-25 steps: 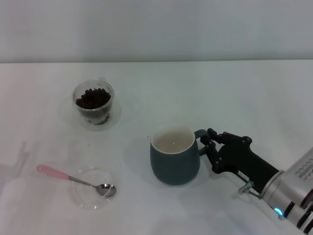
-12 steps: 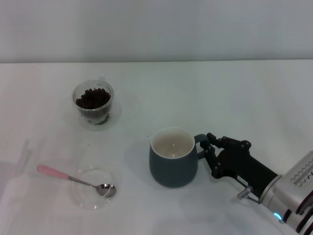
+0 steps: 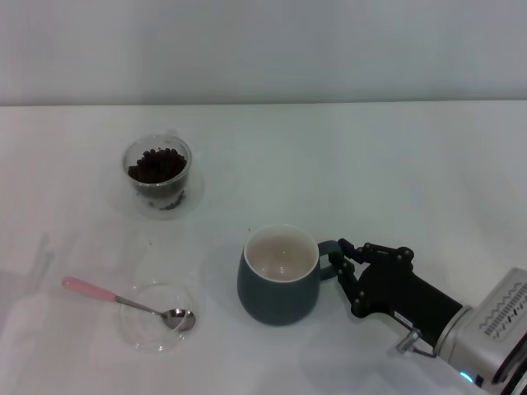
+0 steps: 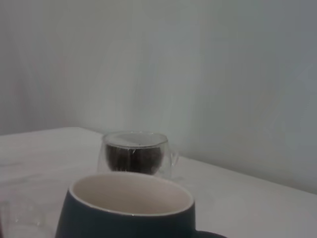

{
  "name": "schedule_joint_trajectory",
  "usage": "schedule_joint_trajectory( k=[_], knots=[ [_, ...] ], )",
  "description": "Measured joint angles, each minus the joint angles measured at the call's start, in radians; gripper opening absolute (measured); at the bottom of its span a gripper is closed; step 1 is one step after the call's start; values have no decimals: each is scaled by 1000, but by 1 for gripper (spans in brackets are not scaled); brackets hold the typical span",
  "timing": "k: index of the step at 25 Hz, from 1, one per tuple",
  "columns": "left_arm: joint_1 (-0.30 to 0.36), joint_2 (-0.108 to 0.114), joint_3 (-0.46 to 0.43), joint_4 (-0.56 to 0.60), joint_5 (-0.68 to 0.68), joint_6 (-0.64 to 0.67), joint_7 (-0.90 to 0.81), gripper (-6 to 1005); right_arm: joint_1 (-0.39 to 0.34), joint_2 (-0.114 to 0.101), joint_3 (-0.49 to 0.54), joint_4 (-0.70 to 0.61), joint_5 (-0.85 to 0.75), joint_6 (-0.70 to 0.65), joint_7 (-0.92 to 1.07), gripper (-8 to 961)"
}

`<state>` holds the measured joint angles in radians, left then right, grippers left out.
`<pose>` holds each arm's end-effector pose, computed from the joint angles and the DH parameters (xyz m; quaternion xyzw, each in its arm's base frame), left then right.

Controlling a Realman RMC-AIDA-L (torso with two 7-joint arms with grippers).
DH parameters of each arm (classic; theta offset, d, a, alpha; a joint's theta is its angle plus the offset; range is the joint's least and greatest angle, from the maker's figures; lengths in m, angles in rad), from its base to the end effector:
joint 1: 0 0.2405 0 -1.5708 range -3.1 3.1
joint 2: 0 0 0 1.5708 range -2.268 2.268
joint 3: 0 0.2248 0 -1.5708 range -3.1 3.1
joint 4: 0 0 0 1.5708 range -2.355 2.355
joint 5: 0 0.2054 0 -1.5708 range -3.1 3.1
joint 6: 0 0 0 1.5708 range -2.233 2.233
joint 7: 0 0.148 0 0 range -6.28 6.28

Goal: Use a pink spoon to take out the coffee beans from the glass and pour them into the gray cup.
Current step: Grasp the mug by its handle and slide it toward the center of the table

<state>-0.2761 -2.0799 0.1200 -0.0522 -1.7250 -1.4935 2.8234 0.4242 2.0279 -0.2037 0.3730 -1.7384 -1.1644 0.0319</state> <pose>-0.3290 0.2451 0.0194 -0.6702 -0.2418 -0.3567 0.6042 0.2767 0.2430 -0.0909 -0.8610 0.1891 0.2466 0.4026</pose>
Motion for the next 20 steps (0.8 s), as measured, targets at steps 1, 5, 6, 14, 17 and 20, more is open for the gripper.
schedule_joint_trajectory(
  k=[1,5,6,14,17,20],
  knots=[
    [-1,0,0,0,0,-1,0,862,-3,0,0,1,-3,0,-11,145],
    [-5,1,0,2,0,-2,1,862,-8,0,1,1,-30,-5,-26,139],
    [-6,2,0,3,0,-2,1,862,-8,0,2,1,-34,-6,-25,142],
    [-12,1,4,6,-1,-1,1,862,-8,-7,2,12,-48,-8,3,251],
    [-13,1,2,7,-1,-1,1,862,-9,-12,-2,6,-51,-10,70,393],
    [-14,1,0,7,-2,0,1,861,-9,-20,-23,-7,-59,-20,134,509]
  ],
)
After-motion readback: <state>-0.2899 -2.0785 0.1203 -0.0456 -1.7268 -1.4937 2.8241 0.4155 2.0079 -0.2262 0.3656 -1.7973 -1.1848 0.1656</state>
